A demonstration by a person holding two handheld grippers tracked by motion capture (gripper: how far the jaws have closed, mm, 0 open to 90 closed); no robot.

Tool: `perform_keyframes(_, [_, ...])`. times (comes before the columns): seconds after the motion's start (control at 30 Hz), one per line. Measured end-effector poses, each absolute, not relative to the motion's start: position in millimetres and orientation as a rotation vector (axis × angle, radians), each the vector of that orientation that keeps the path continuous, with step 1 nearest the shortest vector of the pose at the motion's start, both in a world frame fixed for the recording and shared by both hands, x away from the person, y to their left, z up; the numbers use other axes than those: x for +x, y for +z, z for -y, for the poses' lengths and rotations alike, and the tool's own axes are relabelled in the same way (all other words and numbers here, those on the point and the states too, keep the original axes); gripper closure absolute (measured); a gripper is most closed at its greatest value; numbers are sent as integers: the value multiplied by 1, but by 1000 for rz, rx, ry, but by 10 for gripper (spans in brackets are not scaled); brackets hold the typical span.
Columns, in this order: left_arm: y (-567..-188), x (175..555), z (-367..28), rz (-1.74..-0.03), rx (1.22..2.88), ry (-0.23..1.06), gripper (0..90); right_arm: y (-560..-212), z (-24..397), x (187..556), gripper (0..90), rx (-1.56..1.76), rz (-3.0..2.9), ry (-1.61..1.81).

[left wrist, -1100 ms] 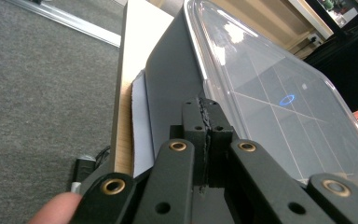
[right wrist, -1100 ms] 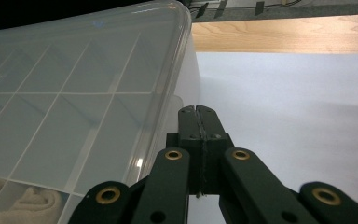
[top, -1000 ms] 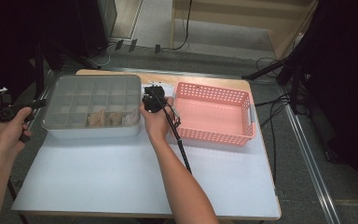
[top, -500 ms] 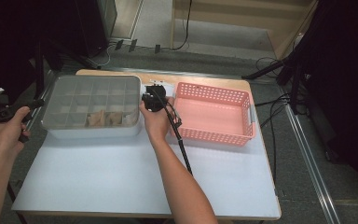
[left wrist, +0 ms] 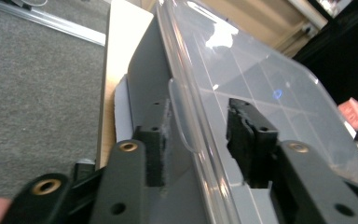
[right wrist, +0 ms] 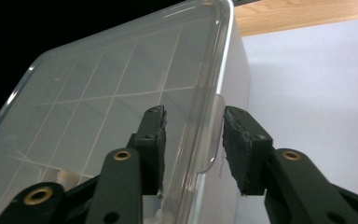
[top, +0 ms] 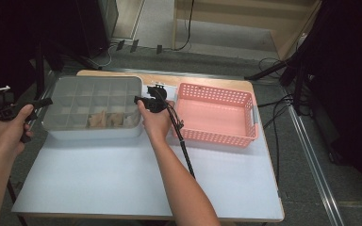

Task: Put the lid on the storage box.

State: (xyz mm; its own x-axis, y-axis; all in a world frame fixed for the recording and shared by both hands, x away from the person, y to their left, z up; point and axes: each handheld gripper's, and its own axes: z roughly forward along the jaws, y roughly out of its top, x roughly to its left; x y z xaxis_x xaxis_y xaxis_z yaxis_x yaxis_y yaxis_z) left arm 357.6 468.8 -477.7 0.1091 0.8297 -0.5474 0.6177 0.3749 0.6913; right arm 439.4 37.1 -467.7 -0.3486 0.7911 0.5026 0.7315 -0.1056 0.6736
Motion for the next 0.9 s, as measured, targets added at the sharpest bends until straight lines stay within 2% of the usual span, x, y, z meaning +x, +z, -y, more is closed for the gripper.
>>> perform_keyframes(0.23, [-473, 357, -469, -1612, 1326, 275, 682, -464, -35, 438, 713, 1758, -2023, 1450])
perform_keyframes(0.47, [-473, 356, -471, -1640, 1303, 286, 719, -462, -35, 437, 733, 1778, -1992, 1503])
perform_keyframes(0.9, [-470, 354, -469, -1634, 1285, 306, 729, -458, -34, 435, 737, 1771, -1978, 1519])
